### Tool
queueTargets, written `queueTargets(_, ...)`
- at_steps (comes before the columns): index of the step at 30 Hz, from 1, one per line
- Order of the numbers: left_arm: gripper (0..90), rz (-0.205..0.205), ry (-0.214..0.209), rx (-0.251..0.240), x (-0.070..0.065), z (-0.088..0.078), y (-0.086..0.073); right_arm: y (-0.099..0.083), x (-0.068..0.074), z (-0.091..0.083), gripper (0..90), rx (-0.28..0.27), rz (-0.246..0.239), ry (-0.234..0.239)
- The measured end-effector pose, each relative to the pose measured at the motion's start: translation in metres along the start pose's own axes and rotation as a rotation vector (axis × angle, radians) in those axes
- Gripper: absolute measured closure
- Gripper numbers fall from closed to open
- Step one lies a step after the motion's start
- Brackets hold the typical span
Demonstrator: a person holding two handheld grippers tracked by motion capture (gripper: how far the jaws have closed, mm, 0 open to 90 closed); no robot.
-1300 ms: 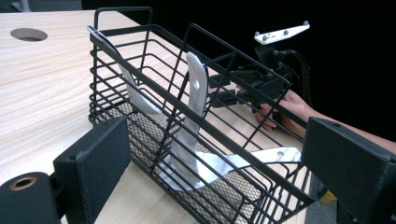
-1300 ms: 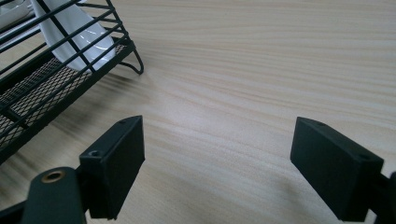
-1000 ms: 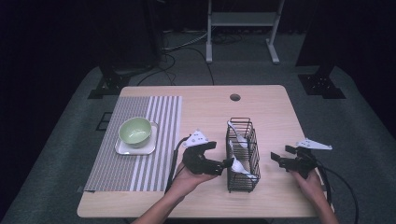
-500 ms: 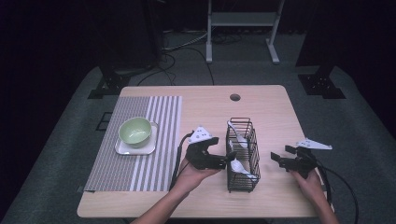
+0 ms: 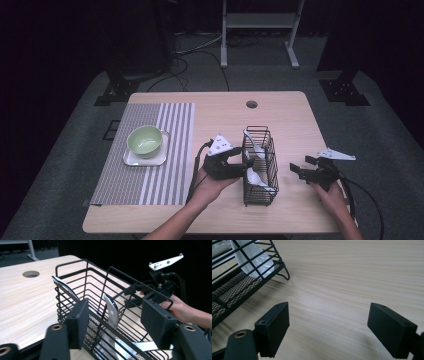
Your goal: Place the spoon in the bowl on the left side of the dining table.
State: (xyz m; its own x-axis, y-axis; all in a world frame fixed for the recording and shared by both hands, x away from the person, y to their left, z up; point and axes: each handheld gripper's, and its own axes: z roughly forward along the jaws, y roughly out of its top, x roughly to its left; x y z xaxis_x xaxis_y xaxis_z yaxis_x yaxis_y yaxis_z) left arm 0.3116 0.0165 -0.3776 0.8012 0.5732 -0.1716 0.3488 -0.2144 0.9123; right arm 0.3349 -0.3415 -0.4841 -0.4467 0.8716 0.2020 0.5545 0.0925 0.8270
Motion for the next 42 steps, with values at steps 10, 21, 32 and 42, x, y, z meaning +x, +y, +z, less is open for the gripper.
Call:
queueTargets(10, 62.4, 0.015, 0.035, -0.039, -0.0020, 0.0014, -0.0020, 0.0000, 0.0003, -0.0002, 16.5, 0.000, -0.004, 0.004)
queueTargets(21, 78.5, 0.013, 0.009, -0.052, -0.0009, 0.0001, -0.0053, 0.0000, 0.0007, -0.0003, 16.5, 0.001, -0.005, 0.006)
queueTargets(32, 84.0, -0.043, -0.065, -0.055, 0.0007, 0.0005, -0.0069, 0.0000, 0.0007, -0.0003, 16.5, 0.001, -0.005, 0.006)
queueTargets(42, 85.0, -0.123, -0.107, -0.073, 0.0052, -0.0007, -0.0041, 0.0000, 0.0005, -0.0003, 16.5, 0.000, -0.004, 0.007)
